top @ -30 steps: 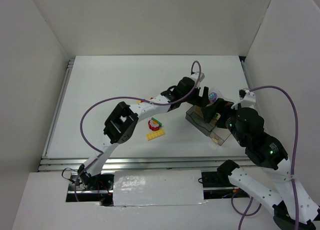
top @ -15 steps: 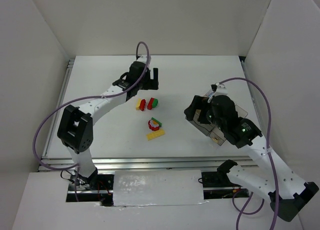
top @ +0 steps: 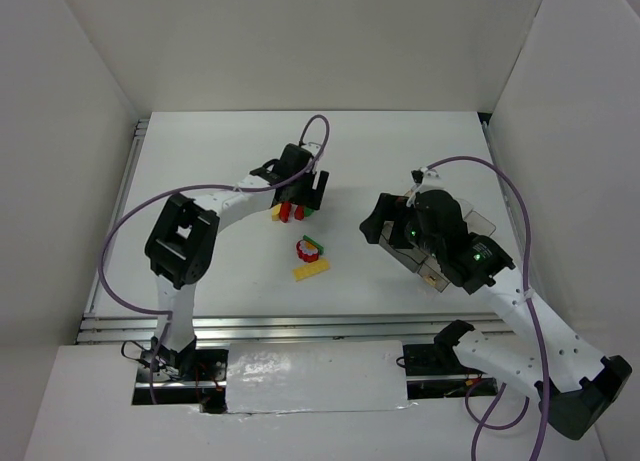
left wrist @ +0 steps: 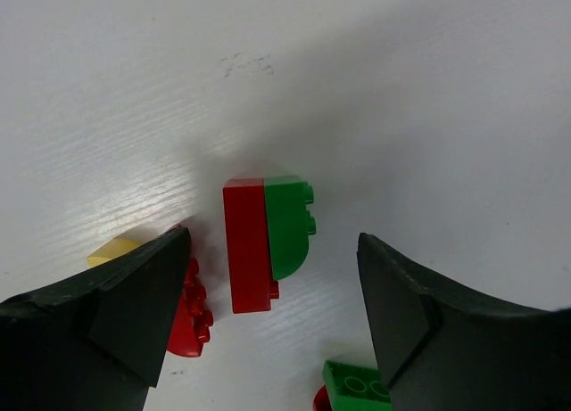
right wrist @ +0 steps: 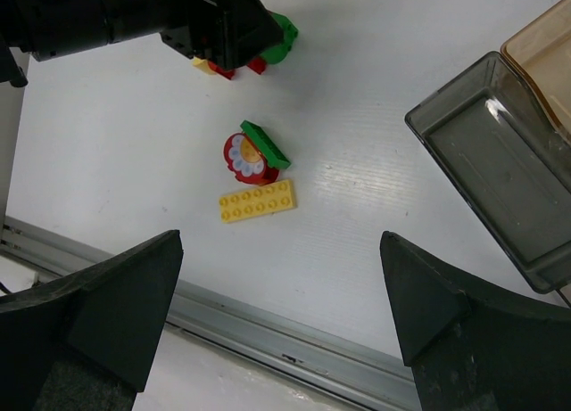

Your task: Sort the legos into containers by color

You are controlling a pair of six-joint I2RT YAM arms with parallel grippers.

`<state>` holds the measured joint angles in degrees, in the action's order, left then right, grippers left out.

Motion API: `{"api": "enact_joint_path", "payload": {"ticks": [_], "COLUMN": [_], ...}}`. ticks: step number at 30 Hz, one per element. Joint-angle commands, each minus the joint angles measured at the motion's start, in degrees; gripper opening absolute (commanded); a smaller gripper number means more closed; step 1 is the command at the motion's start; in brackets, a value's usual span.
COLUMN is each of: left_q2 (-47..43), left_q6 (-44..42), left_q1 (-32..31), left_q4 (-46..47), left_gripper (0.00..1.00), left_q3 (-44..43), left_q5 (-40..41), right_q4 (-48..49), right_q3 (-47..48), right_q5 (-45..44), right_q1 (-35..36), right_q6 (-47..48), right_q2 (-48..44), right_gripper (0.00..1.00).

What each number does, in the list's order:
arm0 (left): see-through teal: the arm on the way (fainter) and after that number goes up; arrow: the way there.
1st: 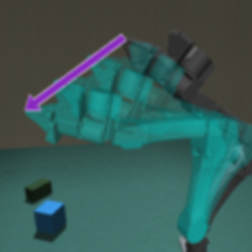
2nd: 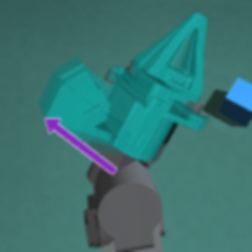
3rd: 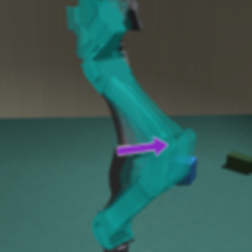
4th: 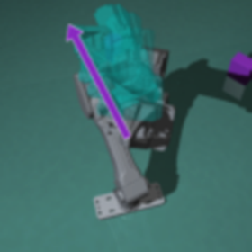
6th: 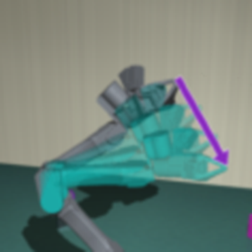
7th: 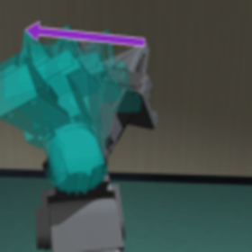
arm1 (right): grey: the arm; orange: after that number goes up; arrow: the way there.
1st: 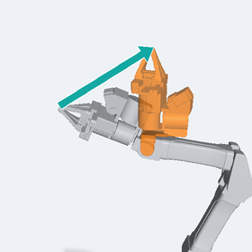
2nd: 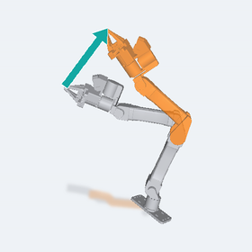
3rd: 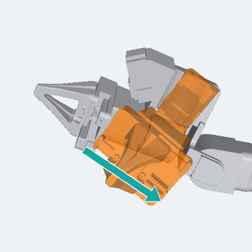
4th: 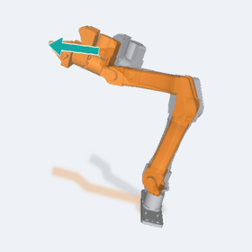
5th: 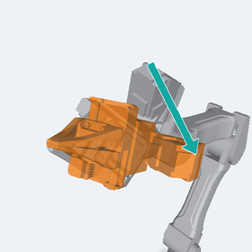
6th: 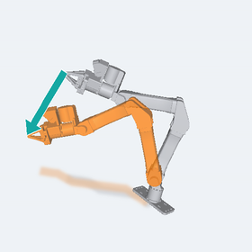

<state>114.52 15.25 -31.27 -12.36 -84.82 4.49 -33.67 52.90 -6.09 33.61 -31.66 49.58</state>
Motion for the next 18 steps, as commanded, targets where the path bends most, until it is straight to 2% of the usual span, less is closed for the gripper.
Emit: {"api": "enact_joint_path", "payload": {"ticks": [1,9,14,15,16,18], "left_q2": [1.32,5.01,5.45,5.8,5.98,5.81], "left_q6": [0.31,0.66,1.28,1.1,1.1,1.1], "left_q1": [0.24,0.07,0.15,0.15,0.15,0.07], "left_q4": [0.75,1.11,2.95,2.78,2.78,3.22], "left_gripper": [0.88,0.81,0.78,0.69,0.47,0.2], "left_q3": [-1.15,-3.16,-1.49,-1.58,-1.67,-1.41], "left_q5": [0.7,-2.12,-2.56,-2.82,-2.91,-3.52], "right_q4": [3.0,3.44,3.35,3.0,2.91,2.73], "right_q3": [-0.43,-0.52,-0.35,-0.26,-0.26,-0.17], "right_q5": [1.16,2.13,1.7,1.43,1.25,0.38], "right_q1": [0.5,0.41,0.67,0.67,0.59,0.59], "right_q6": [0.81,0.99,1.16,0.99,0.9,0.72], "right_q2": [-0.1,-0.1,-0.1,-0.01,0.07,0.07], "right_gripper": [0.98,0.98,0.98,0.98,0.98,0.98]}}
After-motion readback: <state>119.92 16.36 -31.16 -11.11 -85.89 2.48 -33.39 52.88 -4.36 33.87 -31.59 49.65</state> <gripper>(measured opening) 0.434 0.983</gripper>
